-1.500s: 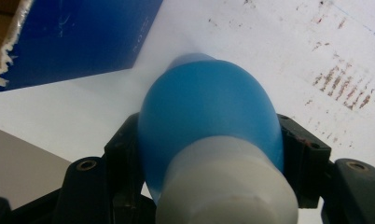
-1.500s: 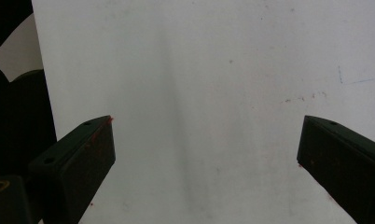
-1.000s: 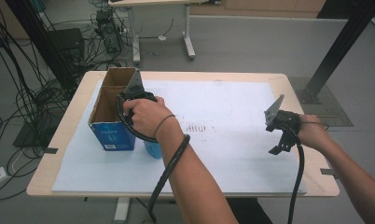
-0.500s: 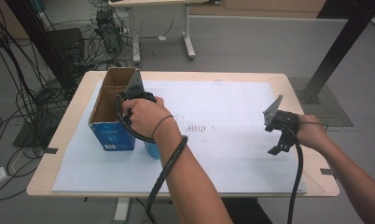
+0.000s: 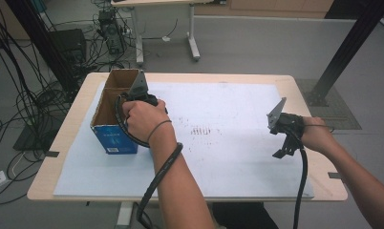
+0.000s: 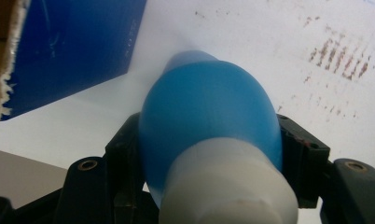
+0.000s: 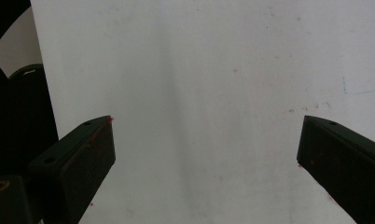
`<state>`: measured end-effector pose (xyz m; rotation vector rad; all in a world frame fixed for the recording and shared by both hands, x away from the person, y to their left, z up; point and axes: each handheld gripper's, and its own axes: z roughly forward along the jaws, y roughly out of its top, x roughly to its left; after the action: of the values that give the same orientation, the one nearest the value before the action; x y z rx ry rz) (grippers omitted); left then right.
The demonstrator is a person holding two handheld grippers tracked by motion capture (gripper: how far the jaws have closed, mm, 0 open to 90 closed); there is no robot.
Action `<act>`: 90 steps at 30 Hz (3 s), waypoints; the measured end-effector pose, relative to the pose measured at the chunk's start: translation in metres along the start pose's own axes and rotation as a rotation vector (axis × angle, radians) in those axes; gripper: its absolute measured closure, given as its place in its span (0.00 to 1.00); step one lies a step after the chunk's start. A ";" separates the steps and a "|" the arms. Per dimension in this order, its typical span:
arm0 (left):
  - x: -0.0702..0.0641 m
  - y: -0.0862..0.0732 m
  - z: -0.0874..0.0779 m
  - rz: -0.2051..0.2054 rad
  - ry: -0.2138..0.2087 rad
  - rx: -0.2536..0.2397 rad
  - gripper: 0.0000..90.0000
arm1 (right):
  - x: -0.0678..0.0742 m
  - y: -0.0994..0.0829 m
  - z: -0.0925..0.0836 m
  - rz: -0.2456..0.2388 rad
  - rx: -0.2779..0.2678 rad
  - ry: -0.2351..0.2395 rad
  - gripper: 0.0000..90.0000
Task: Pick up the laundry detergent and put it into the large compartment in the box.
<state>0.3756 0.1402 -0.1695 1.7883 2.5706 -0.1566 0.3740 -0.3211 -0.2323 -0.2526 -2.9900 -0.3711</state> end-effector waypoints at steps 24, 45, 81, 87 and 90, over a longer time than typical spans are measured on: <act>-0.041 0.002 -0.014 0.452 0.048 0.069 0.40 | 0.005 0.016 -0.004 0.014 0.042 -0.023 0.05; -0.050 -0.005 -0.046 0.609 0.029 0.046 0.40 | 0.015 0.038 -0.009 0.059 0.064 -0.061 0.05; -0.068 -0.013 -0.222 0.682 -0.029 -0.071 0.41 | 0.013 0.061 -0.011 0.099 0.089 -0.096 0.05; -0.064 -0.012 -0.232 0.688 -0.044 -0.094 0.41 | 0.013 0.061 -0.014 0.106 0.086 -0.103 0.05; -0.058 -0.008 -0.231 0.674 -0.052 -0.097 0.41 | 0.013 0.061 -0.015 0.108 0.086 -0.105 0.05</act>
<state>0.4009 0.1028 0.0641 2.4316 1.7671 -0.0646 0.3732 -0.2646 -0.2021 -0.4363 -3.0683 -0.2236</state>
